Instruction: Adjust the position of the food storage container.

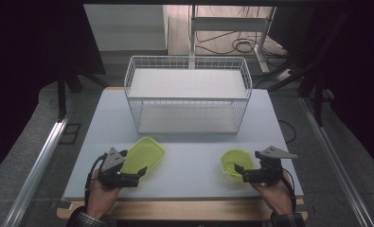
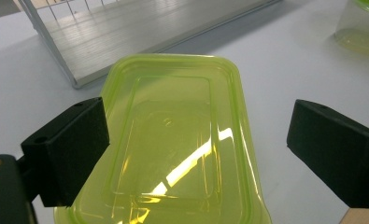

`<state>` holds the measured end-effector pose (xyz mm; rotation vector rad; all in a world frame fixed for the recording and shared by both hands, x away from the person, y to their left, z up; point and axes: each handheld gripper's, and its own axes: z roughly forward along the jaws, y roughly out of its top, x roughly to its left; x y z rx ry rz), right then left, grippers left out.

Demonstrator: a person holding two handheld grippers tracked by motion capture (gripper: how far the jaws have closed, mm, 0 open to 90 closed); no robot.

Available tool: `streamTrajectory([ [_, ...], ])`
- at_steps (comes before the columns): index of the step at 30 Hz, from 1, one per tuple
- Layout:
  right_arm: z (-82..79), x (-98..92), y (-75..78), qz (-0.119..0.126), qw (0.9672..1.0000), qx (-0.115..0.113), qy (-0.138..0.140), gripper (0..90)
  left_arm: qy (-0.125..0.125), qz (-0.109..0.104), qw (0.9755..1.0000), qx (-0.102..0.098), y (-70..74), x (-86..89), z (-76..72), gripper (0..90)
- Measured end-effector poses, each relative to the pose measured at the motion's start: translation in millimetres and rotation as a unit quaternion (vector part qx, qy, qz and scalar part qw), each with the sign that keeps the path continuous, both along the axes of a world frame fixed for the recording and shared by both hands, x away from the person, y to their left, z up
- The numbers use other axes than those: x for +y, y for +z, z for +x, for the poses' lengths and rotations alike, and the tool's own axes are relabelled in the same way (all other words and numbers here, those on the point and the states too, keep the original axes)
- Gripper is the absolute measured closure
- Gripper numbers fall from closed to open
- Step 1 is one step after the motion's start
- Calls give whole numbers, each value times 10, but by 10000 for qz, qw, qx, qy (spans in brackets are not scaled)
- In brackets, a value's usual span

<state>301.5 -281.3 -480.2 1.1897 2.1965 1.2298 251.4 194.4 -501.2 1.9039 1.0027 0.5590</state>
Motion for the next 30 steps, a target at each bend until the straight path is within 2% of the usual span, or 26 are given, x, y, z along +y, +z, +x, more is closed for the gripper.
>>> streamTrajectory([
  [5,-2,-22,10,95,9999,36,-129,88,51,65,9999,-105,-19,13,-7,48],
  [8,-2,-10,14,94,9999,4,-113,141,65,23,9999,-112,-22,31,-14,48],
  [15,-4,10,7,27,10000,68,-47,236,107,23,9999,-94,-29,51,-15,49],
  [22,-40,19,64,-132,9999,-29,-3,399,125,112,9998,-113,-36,40,-19,49],
  [25,-66,62,97,-249,9995,-56,161,512,123,116,9998,-129,-36,41,-19,48],
  [27,-77,108,107,-271,9989,-4,378,589,118,107,9998,-148,-35,42,-21,48],
  [30,-100,217,111,-493,9970,-28,604,683,102,112,9997,-178,-31,38,-24,49],
])
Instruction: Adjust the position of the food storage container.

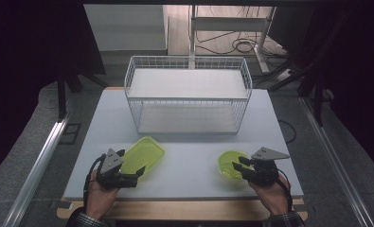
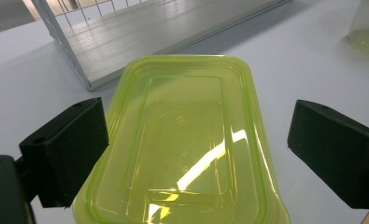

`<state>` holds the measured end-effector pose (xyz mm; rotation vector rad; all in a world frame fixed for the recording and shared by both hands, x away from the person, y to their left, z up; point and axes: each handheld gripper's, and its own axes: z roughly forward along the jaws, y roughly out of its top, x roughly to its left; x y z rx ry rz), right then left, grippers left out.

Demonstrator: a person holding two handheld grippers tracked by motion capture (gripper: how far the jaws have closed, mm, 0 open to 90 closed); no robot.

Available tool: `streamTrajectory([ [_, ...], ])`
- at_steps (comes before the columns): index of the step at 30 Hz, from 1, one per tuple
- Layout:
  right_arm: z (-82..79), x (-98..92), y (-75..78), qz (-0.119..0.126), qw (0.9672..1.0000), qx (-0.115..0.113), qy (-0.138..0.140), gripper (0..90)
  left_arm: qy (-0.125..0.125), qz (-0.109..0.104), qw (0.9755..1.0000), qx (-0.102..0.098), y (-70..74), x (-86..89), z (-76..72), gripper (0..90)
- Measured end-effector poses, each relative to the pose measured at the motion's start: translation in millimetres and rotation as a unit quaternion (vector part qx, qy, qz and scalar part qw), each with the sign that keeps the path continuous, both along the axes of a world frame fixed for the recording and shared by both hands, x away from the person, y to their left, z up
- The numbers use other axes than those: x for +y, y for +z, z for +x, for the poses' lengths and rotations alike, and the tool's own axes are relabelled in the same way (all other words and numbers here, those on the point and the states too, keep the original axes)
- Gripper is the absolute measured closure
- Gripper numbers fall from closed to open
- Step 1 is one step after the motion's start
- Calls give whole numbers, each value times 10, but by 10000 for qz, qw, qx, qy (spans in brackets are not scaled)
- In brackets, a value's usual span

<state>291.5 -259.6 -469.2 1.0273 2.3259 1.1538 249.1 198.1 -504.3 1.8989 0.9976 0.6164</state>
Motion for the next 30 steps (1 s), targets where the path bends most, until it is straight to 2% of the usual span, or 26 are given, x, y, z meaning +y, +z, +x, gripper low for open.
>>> streamTrajectory([
  [5,-22,120,18,-120,9997,30,200,842,-20,57,10000,-7,-4,-17,0,50],
  [7,-22,137,25,-85,9997,75,227,885,-28,74,10000,-9,-3,-22,1,50],
  [13,-31,274,41,35,9986,149,497,891,-13,104,9999,-8,-7,-28,3,51],
  [22,-22,625,-18,-121,9953,222,936,892,3,119,9999,19,-7,-32,4,51],
  [24,-7,686,-46,-226,9944,249,999,892,12,127,9999,23,-9,-32,6,51],
  [28,40,719,-117,-433,9942,290,936,892,15,149,9999,33,-12,-37,8,51],
  [30,60,690,-129,-404,9947,325,884,891,12,164,9999,39,-12,-39,8,51],
])
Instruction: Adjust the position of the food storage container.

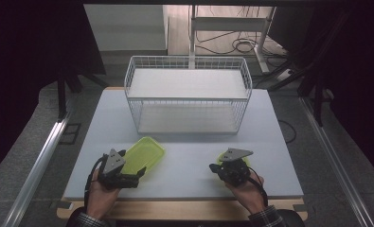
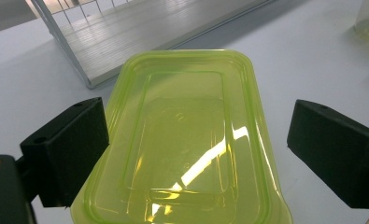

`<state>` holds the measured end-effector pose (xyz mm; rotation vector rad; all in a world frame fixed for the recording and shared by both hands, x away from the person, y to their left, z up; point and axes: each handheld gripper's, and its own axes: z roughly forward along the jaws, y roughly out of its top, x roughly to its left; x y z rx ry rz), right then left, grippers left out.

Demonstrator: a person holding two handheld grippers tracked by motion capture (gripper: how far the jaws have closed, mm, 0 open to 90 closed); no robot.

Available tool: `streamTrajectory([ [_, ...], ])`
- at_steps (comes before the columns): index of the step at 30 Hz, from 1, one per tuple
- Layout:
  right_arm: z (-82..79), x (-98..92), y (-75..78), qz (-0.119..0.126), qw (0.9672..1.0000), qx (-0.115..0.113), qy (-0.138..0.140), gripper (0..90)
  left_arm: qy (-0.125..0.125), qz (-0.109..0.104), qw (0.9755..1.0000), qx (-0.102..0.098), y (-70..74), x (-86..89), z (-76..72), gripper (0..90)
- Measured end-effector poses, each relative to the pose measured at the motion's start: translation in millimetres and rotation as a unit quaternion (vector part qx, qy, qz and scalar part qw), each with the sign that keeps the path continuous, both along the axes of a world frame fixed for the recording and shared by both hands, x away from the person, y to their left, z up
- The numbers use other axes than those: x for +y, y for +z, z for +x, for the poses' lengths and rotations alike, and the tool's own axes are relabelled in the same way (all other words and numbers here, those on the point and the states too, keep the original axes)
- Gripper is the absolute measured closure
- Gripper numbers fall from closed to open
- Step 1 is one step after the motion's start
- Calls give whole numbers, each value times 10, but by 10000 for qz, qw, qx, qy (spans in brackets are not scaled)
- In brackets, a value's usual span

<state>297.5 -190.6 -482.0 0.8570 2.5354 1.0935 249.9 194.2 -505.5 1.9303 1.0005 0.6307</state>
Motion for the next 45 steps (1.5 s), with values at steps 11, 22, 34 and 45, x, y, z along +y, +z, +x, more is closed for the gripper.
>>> streamTrajectory([
  [11,103,-264,-2,38,9993,31,-370,891,12,12,10000,22,-4,1,6,52],
  [22,227,-630,6,192,9966,79,-797,891,19,13,10000,41,-7,2,5,52],
  [34,333,-925,18,169,9916,3,-1285,890,33,7,10000,80,-5,5,7,54],
  [45,263,-796,47,90,9940,-164,-1082,881,360,-174,9989,249,118,194,-63,107],
])
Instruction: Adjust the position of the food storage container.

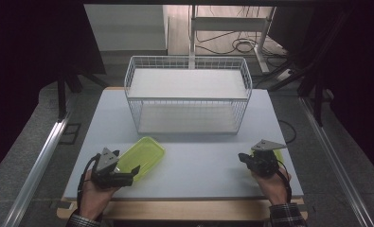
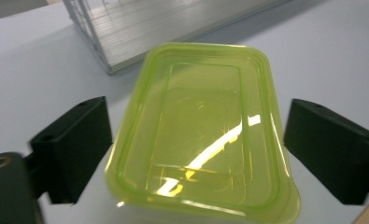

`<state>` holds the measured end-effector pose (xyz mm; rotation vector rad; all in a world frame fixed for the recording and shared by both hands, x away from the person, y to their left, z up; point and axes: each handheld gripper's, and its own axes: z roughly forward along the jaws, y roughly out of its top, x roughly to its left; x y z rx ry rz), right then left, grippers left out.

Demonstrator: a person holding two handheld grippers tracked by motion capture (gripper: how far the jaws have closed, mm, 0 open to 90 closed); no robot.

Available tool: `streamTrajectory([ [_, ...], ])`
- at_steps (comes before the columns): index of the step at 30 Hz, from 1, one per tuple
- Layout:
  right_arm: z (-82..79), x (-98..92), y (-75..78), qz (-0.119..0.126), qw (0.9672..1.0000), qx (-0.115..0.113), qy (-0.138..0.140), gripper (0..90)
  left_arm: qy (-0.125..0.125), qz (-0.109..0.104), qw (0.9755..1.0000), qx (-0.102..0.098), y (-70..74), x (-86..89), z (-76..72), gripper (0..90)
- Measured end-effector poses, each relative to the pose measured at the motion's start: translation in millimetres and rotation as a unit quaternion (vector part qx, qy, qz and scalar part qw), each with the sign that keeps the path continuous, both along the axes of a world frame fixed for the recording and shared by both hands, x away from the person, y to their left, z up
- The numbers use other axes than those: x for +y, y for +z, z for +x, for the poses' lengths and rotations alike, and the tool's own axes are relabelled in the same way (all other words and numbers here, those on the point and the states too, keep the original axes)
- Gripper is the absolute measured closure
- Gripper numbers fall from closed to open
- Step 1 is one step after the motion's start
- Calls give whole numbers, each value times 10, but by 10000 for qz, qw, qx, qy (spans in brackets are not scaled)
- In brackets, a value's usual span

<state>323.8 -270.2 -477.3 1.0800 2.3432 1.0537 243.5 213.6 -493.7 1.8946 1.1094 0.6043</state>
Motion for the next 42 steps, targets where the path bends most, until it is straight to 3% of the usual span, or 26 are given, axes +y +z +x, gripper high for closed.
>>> streamTrajectory([
  [2,-16,25,5,-7,10000,-46,49,881,86,-3,10000,-33,29,67,-47,220],
  [5,-41,66,16,-3,9999,-105,121,881,285,-155,9995,40,40,190,-121,481],
  [9,-64,148,19,-4,9996,-127,254,884,504,-239,9981,251,-5,297,-202,770],
  [12,-54,210,10,26,9993,-105,353,886,543,-197,9967,565,-86,344,-272,887],
  [17,-38,365,1,46,9985,-65,550,886,641,80,9929,997,-197,327,-295,900],
  [19,-30,432,-5,5,9980,-51,634,886,599,68,9912,1180,-233,316,-265,900],
  [22,5,529,-16,-10,9972,-25,747,885,593,227,9882,1391,-286,264,-186,900],
  [29,144,757,-50,25,9952,27,977,885,471,229,9882,1441,-317,163,19,899],
  [34,216,858,-96,17,9940,72,1088,886,400,94,9875,1524,-350,162,187,899],
  [42,335,955,-144,110,9934,155,1128,885,366,-3,9870,1564,-371,173,567,898],
])
